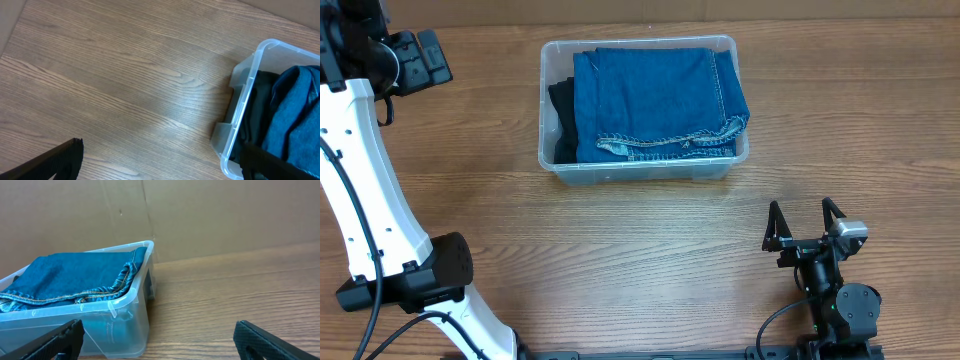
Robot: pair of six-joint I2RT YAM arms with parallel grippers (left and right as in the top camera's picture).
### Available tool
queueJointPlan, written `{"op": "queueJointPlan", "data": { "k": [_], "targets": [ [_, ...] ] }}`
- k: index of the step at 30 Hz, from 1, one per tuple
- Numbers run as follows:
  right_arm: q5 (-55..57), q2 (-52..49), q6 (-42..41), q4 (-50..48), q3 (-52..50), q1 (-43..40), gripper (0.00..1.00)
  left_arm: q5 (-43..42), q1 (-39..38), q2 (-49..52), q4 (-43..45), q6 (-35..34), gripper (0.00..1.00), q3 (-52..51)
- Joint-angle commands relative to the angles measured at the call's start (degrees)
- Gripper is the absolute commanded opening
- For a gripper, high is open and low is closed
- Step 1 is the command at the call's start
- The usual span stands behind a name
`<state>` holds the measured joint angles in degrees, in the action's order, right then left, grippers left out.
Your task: Pack container
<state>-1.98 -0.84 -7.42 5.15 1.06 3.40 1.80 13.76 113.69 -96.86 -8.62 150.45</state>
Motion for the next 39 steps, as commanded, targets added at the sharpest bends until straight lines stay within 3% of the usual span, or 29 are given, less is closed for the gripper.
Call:
{"op": "queueJointPlan", "data": {
  "k": [1,26,31,39],
  "targets": [
    [0.61,0.68,0.17,-0.37,-0.61,-0.26,1.00,0.09,0.04,-1.07,0.07,-0.17,1.00,0.00],
    [0.61,0.68,0.17,-0.37,-0.61,-0.26,1.00,-0.20,0.07,-1.31,1.07,-0.83,1.00,0.00],
    [0.61,0.68,0.17,-0.37,-0.61,-0.26,1.00,-11.76,-0.70,-5.75,12.92,-0.81,1.00,-1.09],
    [0.61,0.68,0.17,-0.37,-0.61,-0.26,1.00,-5.38,-7.96,-19.89,32.48,-0.15,1.00,-15.85]
  ]
}}
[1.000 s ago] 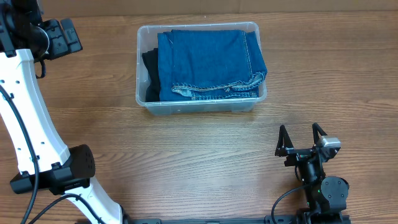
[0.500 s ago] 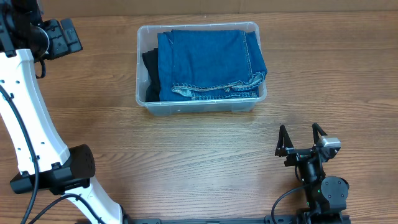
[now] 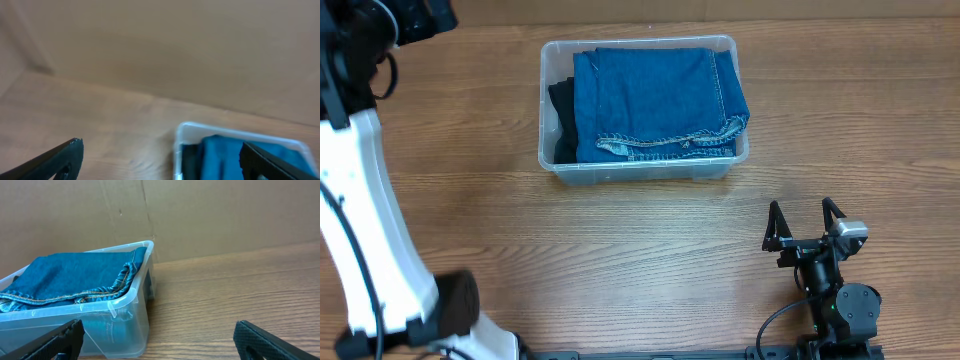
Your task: Pack container
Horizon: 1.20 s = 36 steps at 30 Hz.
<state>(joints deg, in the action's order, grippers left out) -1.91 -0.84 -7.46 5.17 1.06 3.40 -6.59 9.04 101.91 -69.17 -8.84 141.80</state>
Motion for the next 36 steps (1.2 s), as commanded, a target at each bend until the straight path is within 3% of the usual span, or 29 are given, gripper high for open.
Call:
{"op": "queueJointPlan", "data": {
  "k": [1,6,21,29,36],
  "targets": [
    [0.55,0.68,0.22,-0.39,-0.61,-0.26,1.00,3.93,-3.96,-10.08,6.75,0.04,1.00,-10.05],
    [0.55,0.68,0.22,-0.39,-0.61,-0.26,1.00,6.86,-6.86,-20.72,15.78,0.02,1.00,-26.93],
    [0.55,0.68,0.22,-0.39,-0.61,-0.26,1.00,5.07,-7.50,-56.98,42.82,-1.22,1.00,-86.27],
    [0.55,0.68,0.22,-0.39,-0.61,-0.26,1.00,5.29,-7.58,-75.43,63.06,-7.61,1.00,-117.33],
    [0.55,0.68,0.22,-0.39,-0.61,-0.26,1.00,13.88,-7.89,-86.68,72.15,-16.48,1.00,-133.17]
  ]
}}
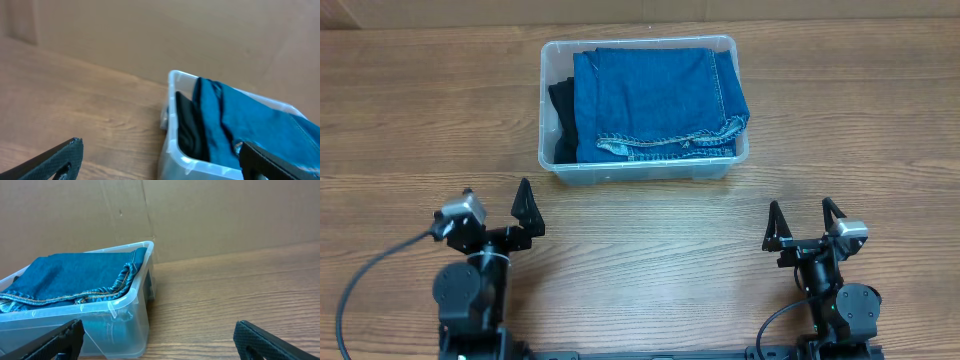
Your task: Pack container
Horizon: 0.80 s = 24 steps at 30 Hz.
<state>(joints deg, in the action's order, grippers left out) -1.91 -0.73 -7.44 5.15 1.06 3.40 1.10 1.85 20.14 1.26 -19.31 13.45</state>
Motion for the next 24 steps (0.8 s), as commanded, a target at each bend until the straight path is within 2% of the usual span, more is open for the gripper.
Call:
{"op": "queueJointPlan", "data": {
  "k": [1,11,16,22,24],
  "targets": [
    [0.55,0.57,0.20,-0.37,-0.61,-0.26,1.00,6.91,-0.90,-6.23,1.73,-6.01,1.00,-5.81],
    [0.55,0.57,0.20,-0.37,-0.61,-0.26,1.00,7.72,-1.20,-16.74,1.07,-4.42,1.00,-13.22],
    [0.55,0.57,0.20,-0.37,-0.61,-0.26,1.00,6.64,-1.27,-20.02,-5.01,1.60,1.00,-13.18],
    [0.55,0.57,0.20,-0.37,-0.61,-0.26,1.00,1.92,-1.27,-19.98,-5.60,6.67,1.00,-13.11],
    [0.55,0.57,0.20,-0.37,-0.61,-0.26,1.00,2.03,-1.25,-19.96,-5.46,6.47,1.00,-13.11]
  ]
}}
